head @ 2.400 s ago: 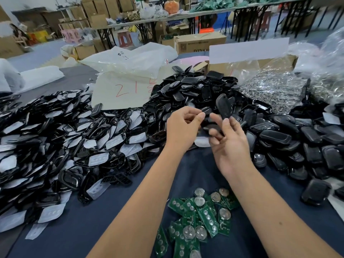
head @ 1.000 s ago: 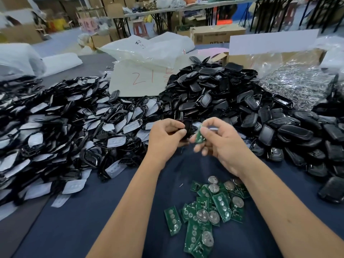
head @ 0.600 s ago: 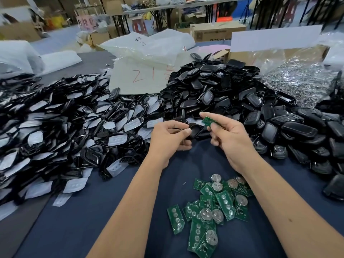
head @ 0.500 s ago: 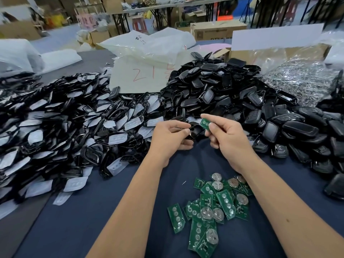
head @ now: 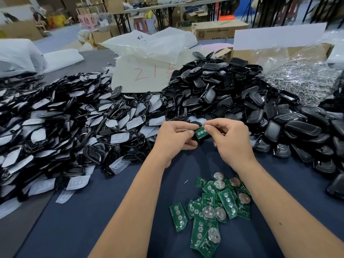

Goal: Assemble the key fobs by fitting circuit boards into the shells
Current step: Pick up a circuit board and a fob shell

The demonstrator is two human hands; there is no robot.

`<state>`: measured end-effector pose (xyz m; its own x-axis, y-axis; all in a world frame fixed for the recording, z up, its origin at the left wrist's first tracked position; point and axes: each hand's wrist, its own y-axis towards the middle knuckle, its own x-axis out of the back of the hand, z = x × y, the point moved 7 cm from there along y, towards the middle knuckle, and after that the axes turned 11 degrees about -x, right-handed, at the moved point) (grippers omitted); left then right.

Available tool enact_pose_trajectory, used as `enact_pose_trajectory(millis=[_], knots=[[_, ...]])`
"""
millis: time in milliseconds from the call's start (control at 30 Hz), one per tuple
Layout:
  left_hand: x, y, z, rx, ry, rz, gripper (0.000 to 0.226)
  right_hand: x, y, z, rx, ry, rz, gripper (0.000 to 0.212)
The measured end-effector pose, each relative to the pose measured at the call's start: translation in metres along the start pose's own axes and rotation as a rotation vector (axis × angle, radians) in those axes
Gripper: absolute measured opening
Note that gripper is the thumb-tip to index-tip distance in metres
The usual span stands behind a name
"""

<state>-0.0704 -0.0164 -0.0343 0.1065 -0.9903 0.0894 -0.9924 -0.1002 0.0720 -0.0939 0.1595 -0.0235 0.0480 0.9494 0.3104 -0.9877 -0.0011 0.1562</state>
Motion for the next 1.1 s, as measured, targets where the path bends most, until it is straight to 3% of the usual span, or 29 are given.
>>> enact_pose_trajectory(millis=[233,367,567,800,1100], knots=[[-0.002,-0.001,-0.001,-0.017,-0.009,-0.054,0.009,0.002,-0.004,0.006,0.016,-0.079,-0.062,0.003],[-0.002,-0.002,0.000,-0.021,-0.022,-0.129,0.007,0.002,-0.005,0.002,-0.029,-0.001,-0.065,0.011],[-0.001,-0.002,0.003,-0.037,-0.137,-0.192,0.010,-0.003,-0.003,-0.009,-0.140,0.141,-0.014,0.016],[-0.002,-0.001,0.003,-0.083,-0.061,-0.208,0.021,-0.005,-0.002,-0.017,-0.251,0.060,-0.078,0.018],[-0.002,0.002,0.004,-0.035,-0.050,-0.119,0.024,0.001,-0.006,-0.008,-0.232,-0.034,-0.121,0.024]])
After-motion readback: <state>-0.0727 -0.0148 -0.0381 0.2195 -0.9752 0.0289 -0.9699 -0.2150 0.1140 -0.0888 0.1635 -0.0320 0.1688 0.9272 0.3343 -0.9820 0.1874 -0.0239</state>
